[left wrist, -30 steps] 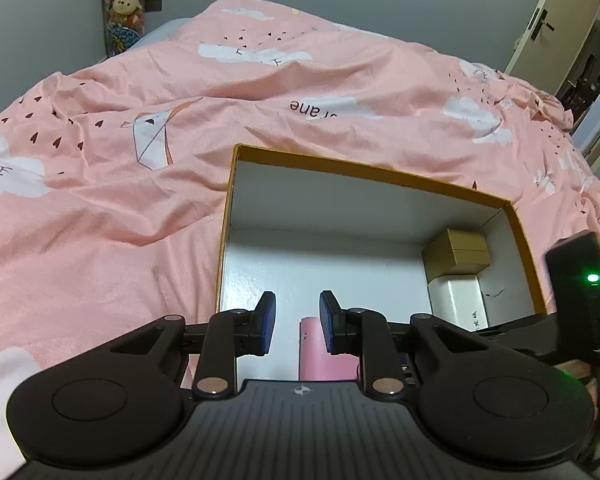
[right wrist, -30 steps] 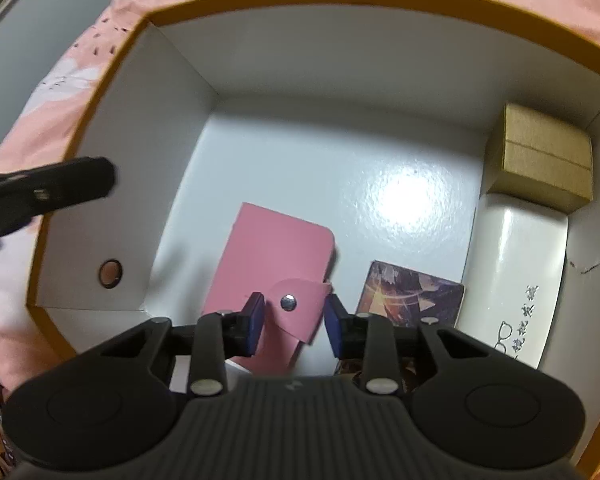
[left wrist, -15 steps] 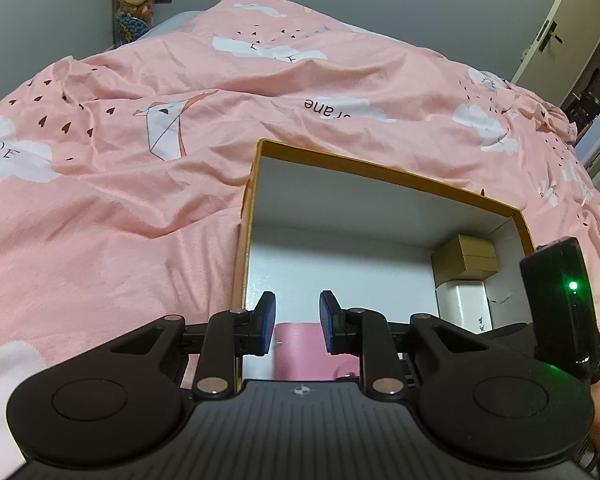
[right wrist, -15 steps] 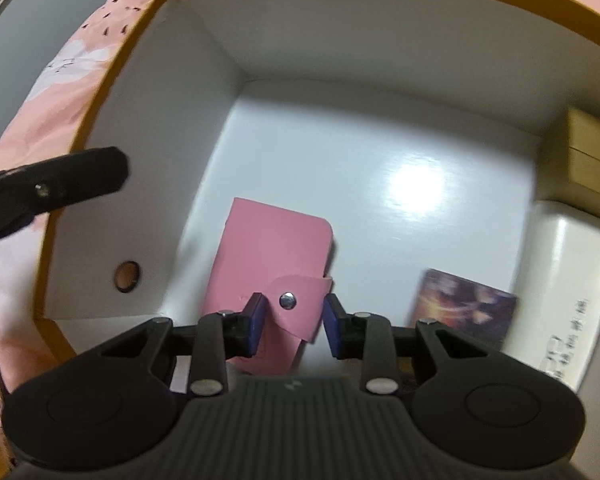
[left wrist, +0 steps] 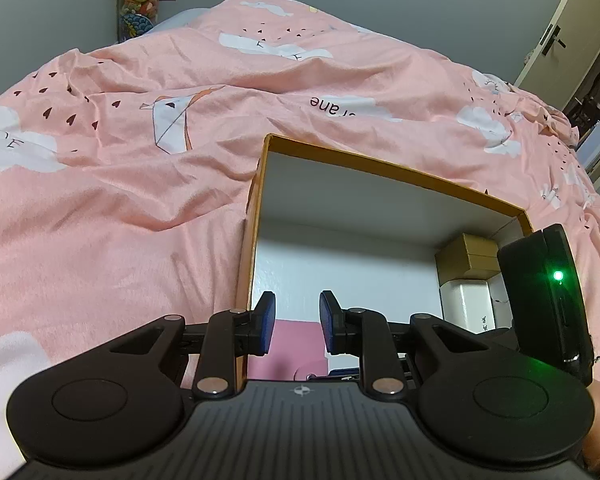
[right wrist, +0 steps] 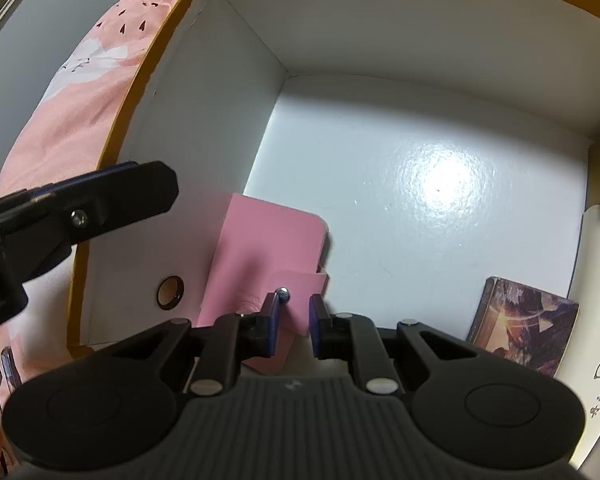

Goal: Organize objects
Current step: 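Drop the pink wallet into the shoebox and open the left gripper, then grasp the pink backpack keychain with the left gripper while the right grasps the dark grey box, then carry the pink backpack and dark grey box over the shoebox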

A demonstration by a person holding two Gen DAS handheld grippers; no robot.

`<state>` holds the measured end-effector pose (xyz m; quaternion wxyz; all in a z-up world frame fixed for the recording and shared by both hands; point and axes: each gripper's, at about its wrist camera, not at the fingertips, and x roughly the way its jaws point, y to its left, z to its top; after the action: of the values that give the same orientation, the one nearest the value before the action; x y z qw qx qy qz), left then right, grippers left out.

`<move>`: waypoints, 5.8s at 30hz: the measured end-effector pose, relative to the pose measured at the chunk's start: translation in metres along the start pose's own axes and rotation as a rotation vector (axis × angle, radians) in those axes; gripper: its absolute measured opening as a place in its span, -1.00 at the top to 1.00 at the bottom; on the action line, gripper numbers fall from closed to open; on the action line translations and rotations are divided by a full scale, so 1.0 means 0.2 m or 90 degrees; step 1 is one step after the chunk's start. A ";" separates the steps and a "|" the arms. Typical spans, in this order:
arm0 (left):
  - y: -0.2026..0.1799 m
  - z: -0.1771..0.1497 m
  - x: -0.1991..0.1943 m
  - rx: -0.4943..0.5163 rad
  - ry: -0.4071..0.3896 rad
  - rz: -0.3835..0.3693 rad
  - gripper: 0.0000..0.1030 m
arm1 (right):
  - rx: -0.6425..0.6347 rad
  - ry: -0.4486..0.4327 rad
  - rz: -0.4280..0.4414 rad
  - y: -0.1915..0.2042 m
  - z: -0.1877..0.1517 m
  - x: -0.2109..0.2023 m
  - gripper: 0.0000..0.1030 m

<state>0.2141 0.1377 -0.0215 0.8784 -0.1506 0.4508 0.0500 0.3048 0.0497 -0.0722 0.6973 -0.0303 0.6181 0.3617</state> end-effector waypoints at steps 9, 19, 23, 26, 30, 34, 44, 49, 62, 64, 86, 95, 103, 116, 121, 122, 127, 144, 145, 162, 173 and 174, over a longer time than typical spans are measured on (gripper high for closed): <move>-0.05 -0.02 -0.11 0.014 -0.024 -0.009 0.49 | -0.043 -0.055 -0.029 0.08 -0.05 -0.14 0.61; -0.14 -0.16 -0.33 0.048 -0.047 -0.043 0.49 | -0.105 -0.175 -0.060 0.17 -0.28 -0.48 0.43; -0.16 -0.25 -0.40 0.061 -0.048 -0.055 0.49 | -0.134 -0.221 -0.079 0.21 -0.42 -0.59 0.34; -0.16 -0.32 -0.43 0.066 -0.037 -0.071 0.49 | -0.141 -0.243 -0.084 0.22 -0.53 -0.66 0.34; -0.16 -0.40 -0.45 0.062 -0.011 -0.073 0.49 | -0.129 -0.252 -0.084 0.21 -0.66 -0.70 0.34; -0.14 -0.50 -0.43 0.067 0.031 -0.073 0.49 | -0.095 -0.225 -0.066 0.17 -0.80 -0.69 0.33; -0.11 -0.75 -0.37 0.097 0.114 0.008 0.29 | -0.059 -0.137 -0.040 0.18 -1.03 -0.55 0.33; 0.01 -0.71 -0.32 0.032 0.135 0.055 0.09 | -0.041 -0.138 -0.054 0.15 -1.05 -0.55 0.31; 0.03 -0.74 -0.17 0.021 0.205 0.062 -0.17 | -0.035 -0.143 -0.068 0.11 -0.99 -0.53 0.20; 0.02 -0.75 -0.19 0.028 0.196 0.064 -0.09 | -0.033 -0.148 -0.072 0.10 -0.96 -0.53 0.20; 0.01 -0.56 -0.42 0.096 0.133 0.071 0.27 | 0.110 -0.059 0.020 -0.18 -0.72 -0.21 -0.04; 0.03 -0.58 -0.28 0.081 0.191 0.090 0.08 | 0.159 -0.045 0.081 -0.25 -0.69 -0.11 -0.26; 0.04 -0.64 -0.31 0.073 0.233 0.073 -0.22 | 0.133 -0.057 0.077 -0.22 -0.70 -0.13 -0.07; -0.07 -0.56 -0.54 0.167 0.161 0.103 0.14 | -0.010 -0.155 -0.046 0.02 -0.81 -0.44 0.29; -0.10 -0.47 -0.53 0.166 0.164 0.077 0.11 | -0.046 -0.174 -0.089 0.03 -0.86 -0.55 0.29; -0.09 -0.46 -0.50 0.150 0.168 0.063 0.11 | -0.047 -0.177 -0.091 0.03 -0.86 -0.56 0.29; -0.10 -0.42 -0.36 0.070 0.180 0.021 0.07 | -0.052 -0.188 -0.106 0.02 -0.89 -0.56 0.29; -0.19 -0.52 -0.48 0.280 0.025 -0.060 -0.32 | -0.043 -0.207 -0.099 0.01 -0.91 -0.63 0.29; -0.18 -0.56 -0.49 0.313 0.016 -0.037 -0.32 | -0.045 -0.209 -0.098 0.01 -0.91 -0.63 0.29; -0.01 -0.58 -0.22 0.271 0.003 0.023 -0.56 | -0.056 -0.213 -0.085 0.05 -0.91 -0.66 0.30; 0.03 -0.56 -0.17 0.118 0.007 -0.066 0.03 | -0.048 -0.239 -0.041 0.05 -0.93 -0.81 0.32; 0.02 -0.56 -0.19 0.120 0.003 -0.063 0.07 | -0.049 -0.245 -0.037 0.06 -0.93 -0.83 0.33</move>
<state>0.1036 0.1085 -0.0526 0.8888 -0.0893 0.4480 -0.0362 0.1466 -0.1103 0.0360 0.8111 -0.0051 0.4582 0.3636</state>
